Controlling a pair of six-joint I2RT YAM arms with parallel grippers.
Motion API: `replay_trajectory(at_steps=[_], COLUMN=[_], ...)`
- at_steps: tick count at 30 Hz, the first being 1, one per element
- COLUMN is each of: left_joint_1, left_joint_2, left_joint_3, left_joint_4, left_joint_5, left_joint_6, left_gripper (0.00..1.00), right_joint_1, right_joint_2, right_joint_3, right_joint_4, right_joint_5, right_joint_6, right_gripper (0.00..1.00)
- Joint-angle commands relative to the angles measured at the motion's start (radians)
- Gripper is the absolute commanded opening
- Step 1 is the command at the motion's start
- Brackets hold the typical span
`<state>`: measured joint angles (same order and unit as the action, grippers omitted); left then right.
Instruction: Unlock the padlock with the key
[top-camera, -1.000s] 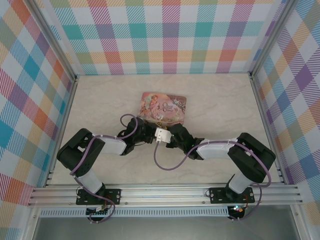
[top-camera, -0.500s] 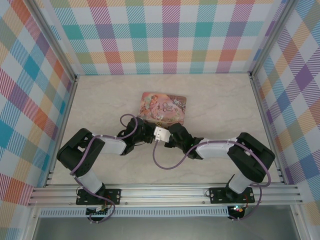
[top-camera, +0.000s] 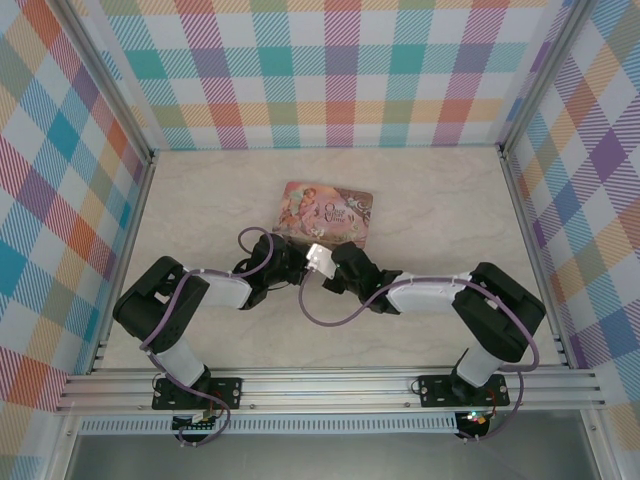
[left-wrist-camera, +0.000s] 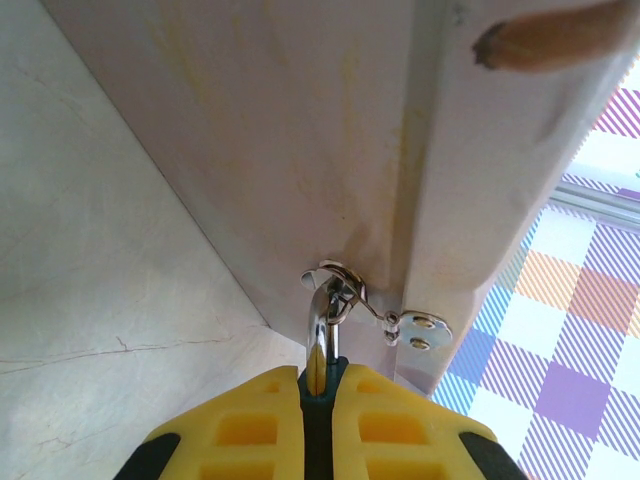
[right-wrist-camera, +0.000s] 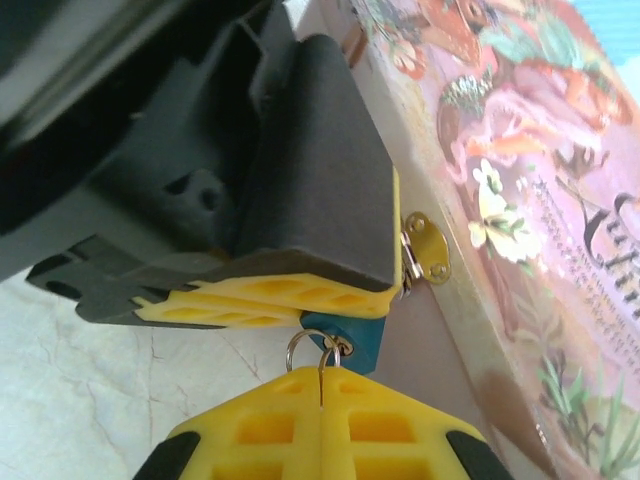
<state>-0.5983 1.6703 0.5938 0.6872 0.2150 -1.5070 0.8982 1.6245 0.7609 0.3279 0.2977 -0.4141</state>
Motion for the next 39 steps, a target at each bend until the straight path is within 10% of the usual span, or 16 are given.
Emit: replay_trajectory(at_steps=[1, 18, 30, 39], left_joint_1=[-0.005, -0.006, -0.008, -0.007], left_joint_2=[0.0, 0.008, 0.003, -0.006], left_joint_3=[0.012, 0.018, 0.024, 0.026], left_joint_4=[0.015, 0.019, 0.015, -0.004], left_joint_5=[0.024, 0.019, 0.017, 0.012], left_joint_6=[-0.028, -0.036, -0.036, -0.034], left_gripper=[0.0, 0.0, 0.0, 0.0], right_joint_1=[0.001, -0.099, -0.117, -0.139], right_joint_2=[-0.002, 0.067, -0.013, -0.143], right_joint_3=[0.079, 0.102, 0.103, -0.006], right_joint_4=[-0.102, -0.03, -0.158, -0.187], right_joint_5=[0.016, -0.418, -0.319, -0.258], right_joint_6=[0.259, 1.053, 0.866, 0.57], right_gripper=[0.0, 0.0, 0.0, 0.4])
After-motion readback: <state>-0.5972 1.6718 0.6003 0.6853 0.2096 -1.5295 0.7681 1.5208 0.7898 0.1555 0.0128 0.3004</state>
